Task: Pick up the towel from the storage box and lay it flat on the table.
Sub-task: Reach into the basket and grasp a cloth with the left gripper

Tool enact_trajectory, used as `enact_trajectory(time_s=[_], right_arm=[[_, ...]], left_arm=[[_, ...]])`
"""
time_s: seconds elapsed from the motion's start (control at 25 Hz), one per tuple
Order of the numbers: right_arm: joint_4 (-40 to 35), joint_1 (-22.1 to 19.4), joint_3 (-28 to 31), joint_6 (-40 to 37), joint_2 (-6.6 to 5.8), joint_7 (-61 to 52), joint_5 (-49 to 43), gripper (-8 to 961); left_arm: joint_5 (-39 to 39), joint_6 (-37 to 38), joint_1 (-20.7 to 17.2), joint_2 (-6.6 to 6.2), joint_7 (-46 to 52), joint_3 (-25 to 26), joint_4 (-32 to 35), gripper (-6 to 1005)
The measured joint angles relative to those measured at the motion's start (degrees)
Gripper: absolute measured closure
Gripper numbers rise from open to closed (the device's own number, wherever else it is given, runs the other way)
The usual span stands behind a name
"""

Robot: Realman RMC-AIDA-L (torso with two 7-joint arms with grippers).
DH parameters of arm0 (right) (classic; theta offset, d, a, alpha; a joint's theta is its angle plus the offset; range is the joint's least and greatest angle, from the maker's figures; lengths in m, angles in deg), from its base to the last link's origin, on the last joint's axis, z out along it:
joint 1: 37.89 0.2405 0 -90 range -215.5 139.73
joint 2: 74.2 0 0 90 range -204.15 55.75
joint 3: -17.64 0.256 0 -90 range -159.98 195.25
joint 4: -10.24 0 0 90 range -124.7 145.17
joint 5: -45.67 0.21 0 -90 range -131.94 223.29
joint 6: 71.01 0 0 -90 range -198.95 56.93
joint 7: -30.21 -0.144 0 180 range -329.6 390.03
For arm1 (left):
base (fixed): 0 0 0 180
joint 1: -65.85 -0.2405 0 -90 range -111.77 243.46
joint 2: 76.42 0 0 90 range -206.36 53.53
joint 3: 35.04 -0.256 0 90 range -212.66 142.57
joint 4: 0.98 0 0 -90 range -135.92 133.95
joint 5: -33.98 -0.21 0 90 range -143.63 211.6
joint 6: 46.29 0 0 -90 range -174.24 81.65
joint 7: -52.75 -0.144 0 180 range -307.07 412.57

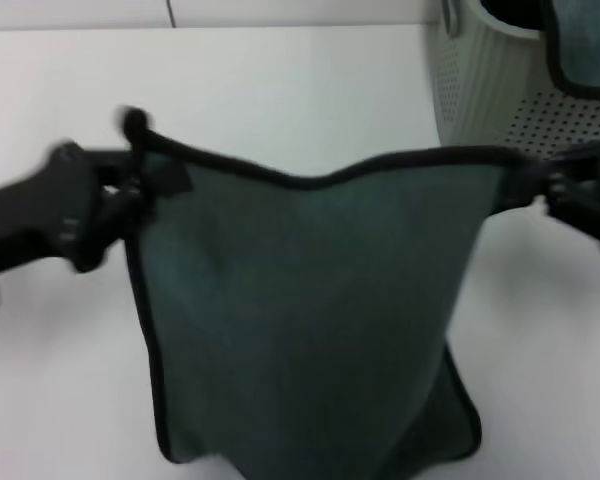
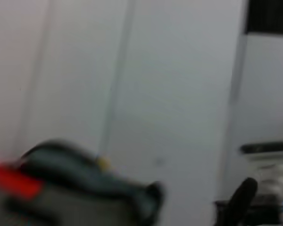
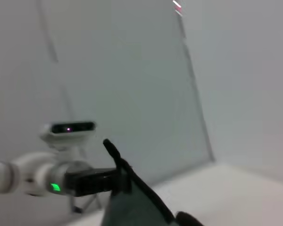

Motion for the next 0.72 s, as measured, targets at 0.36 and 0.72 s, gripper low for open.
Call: enact_trajectory(time_s=[0.36,0.72], right_arm=[[23.58,16.02,-4.62,17.59,0.47,0.91,-12.79,945],[30.45,23.62,-7.73,24.5,0.64,4.08,-13.79,945]], left_arm=[[-10.19,-23.78,4.32,-1.57,-7.88,2.58,-13.47,987],[-9.56,-28.43,5.5,-0.93,-11.79,2.6,-13.67,987]])
